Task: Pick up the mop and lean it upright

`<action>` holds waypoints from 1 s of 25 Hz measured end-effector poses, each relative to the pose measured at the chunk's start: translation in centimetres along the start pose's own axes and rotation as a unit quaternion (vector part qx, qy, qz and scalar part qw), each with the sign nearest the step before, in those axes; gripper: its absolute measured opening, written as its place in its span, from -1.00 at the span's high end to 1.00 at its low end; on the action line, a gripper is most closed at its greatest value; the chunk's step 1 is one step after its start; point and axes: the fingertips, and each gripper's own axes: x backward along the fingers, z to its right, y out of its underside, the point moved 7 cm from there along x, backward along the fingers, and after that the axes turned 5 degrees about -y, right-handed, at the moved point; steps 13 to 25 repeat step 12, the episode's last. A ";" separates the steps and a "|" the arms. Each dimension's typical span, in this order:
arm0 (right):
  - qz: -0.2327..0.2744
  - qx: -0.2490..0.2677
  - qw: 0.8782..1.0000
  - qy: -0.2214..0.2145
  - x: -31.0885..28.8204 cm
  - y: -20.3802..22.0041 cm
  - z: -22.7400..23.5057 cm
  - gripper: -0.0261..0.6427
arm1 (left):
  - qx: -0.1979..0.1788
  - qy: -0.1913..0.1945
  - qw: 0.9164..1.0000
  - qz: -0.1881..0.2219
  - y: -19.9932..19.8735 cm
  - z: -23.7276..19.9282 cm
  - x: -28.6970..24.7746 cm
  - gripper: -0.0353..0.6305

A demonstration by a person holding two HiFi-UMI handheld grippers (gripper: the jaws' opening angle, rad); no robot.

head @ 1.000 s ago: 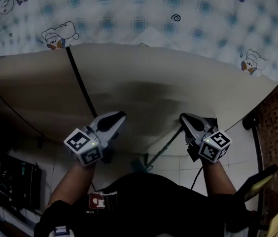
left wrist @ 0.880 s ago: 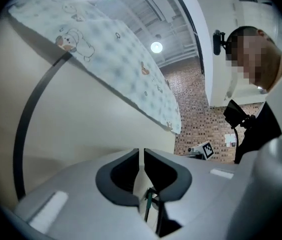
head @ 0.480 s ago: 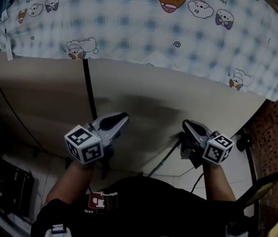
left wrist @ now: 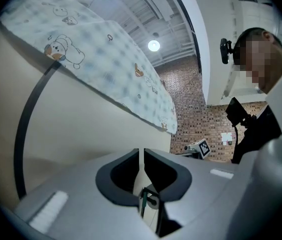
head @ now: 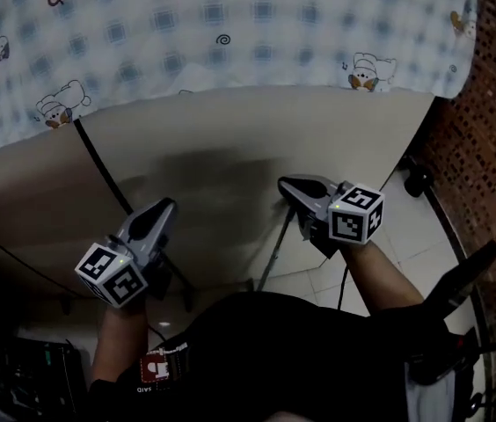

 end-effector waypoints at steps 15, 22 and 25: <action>-0.005 -0.003 1.000 0.001 0.2 0.7 0.2 0.89 | 0.002 0.016 1.000 -0.016 1.1 0.5 -1.1 0.80; -0.005 -0.003 1.000 0.001 0.2 0.7 0.2 0.89 | 0.002 0.016 1.000 -0.016 1.1 0.5 -1.1 0.80; -0.005 -0.003 1.000 0.001 0.2 0.7 0.2 0.89 | 0.002 0.016 1.000 -0.016 1.1 0.5 -1.1 0.80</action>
